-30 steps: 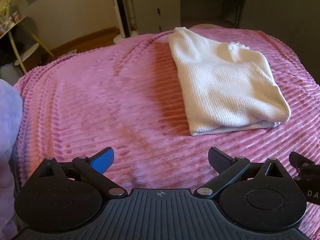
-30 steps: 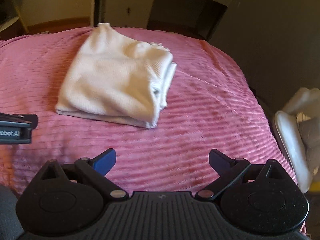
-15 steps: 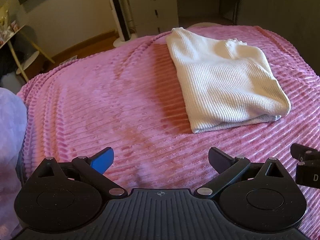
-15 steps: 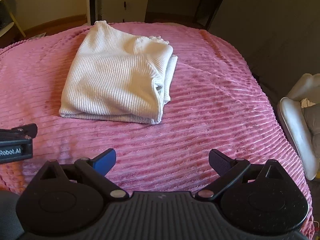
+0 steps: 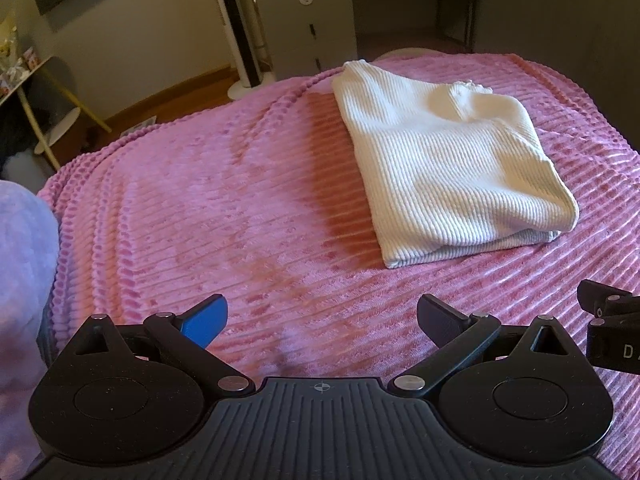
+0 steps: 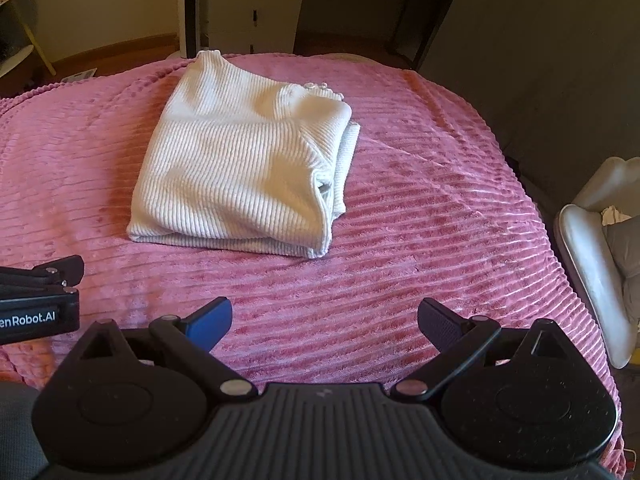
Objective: Fold small clothes
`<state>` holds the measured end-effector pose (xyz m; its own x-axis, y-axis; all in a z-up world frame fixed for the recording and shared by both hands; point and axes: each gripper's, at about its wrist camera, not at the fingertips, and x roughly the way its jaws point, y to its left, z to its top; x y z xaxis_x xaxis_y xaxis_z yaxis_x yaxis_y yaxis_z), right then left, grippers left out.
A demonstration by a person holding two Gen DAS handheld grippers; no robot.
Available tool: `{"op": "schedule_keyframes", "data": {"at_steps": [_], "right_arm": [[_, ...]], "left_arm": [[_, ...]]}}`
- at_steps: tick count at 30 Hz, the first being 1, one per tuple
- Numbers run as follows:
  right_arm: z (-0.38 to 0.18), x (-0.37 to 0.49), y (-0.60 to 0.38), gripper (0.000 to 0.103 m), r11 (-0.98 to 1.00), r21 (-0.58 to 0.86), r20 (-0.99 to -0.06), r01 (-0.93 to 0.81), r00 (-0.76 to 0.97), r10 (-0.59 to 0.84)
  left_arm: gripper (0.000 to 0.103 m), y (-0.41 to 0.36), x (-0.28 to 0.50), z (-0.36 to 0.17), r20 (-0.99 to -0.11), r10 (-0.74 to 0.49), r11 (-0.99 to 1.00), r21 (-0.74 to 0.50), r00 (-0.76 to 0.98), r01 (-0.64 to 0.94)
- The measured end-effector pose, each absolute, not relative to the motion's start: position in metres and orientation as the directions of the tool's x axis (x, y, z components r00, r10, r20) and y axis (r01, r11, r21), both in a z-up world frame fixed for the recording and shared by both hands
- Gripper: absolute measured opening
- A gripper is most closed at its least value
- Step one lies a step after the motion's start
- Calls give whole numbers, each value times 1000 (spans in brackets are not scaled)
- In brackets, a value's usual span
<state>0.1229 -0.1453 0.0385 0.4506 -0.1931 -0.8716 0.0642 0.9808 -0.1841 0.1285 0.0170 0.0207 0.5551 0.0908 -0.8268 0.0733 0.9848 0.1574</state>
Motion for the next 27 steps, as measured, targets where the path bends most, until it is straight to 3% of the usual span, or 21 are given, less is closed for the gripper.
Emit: {"op": "schedule_keyframes", "data": {"at_steps": [27], "right_arm": [[45,122,-146,99,982,-177,-865,66,465,-187]], "left_arm": [[103,13,126,25,-824,78,984,153,562,87]]}}
